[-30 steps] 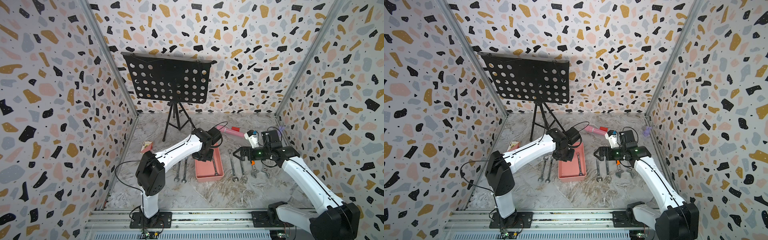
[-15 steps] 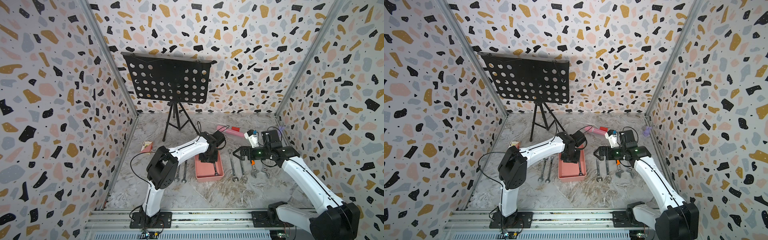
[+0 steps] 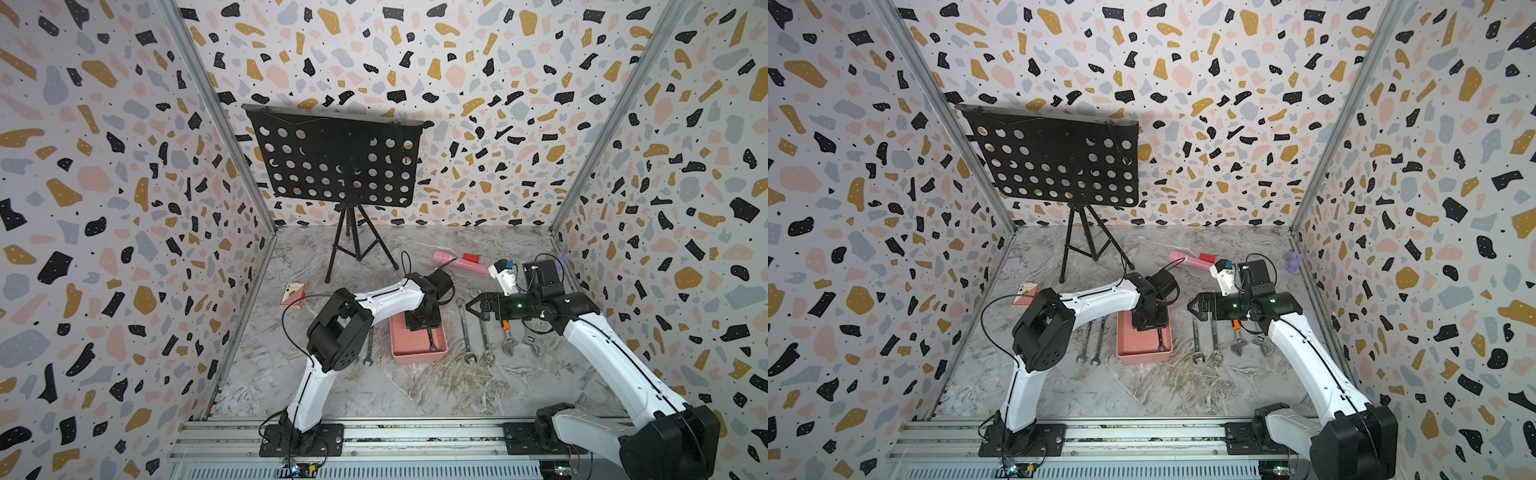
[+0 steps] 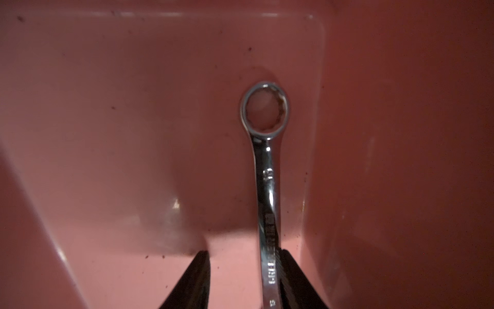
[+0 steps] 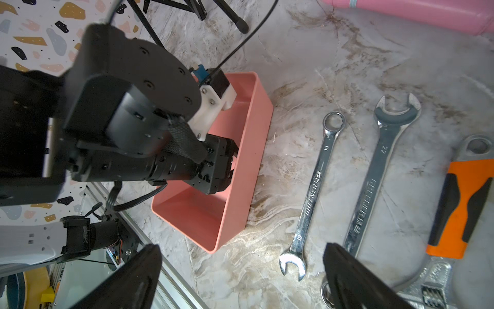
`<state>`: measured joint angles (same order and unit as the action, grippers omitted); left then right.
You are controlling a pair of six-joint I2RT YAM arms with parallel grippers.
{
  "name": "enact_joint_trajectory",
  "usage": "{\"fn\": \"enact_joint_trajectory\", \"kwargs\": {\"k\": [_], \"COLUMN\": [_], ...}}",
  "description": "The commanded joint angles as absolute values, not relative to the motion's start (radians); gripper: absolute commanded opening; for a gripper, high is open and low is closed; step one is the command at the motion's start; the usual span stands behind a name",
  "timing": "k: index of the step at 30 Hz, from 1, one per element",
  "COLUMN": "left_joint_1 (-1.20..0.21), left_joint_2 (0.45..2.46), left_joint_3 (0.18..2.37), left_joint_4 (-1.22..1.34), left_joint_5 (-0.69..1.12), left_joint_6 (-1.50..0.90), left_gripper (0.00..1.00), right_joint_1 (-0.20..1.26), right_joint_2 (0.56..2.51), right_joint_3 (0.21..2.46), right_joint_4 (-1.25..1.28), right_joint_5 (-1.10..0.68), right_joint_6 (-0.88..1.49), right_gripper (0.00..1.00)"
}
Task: Take out the wrench from the storage box
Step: Pick up the wrench from the storage box.
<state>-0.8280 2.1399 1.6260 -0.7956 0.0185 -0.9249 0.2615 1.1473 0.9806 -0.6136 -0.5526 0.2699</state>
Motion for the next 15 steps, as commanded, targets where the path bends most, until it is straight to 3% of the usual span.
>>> {"fn": "enact_joint_trajectory", "kwargs": {"k": [1,15], "left_joint_1": [-0.836,-0.827], "left_joint_2": [2.170,2.123], "left_joint_3": [1.640,1.504], "left_joint_4": [-0.785,-0.878], "left_joint_5": [0.004,-0.154], "left_joint_6": [-0.931,-0.806], "left_gripper": [0.45,0.37], "right_joint_1": [0.258,0.256], "right_joint_2": [1.143,1.138], "right_joint_3": [0.991,0.983], "right_joint_4": [-0.624,-0.624], "right_joint_5": [-0.551,-0.554], "right_joint_6": [0.261,0.261], "right_gripper": [1.00,1.00]}}
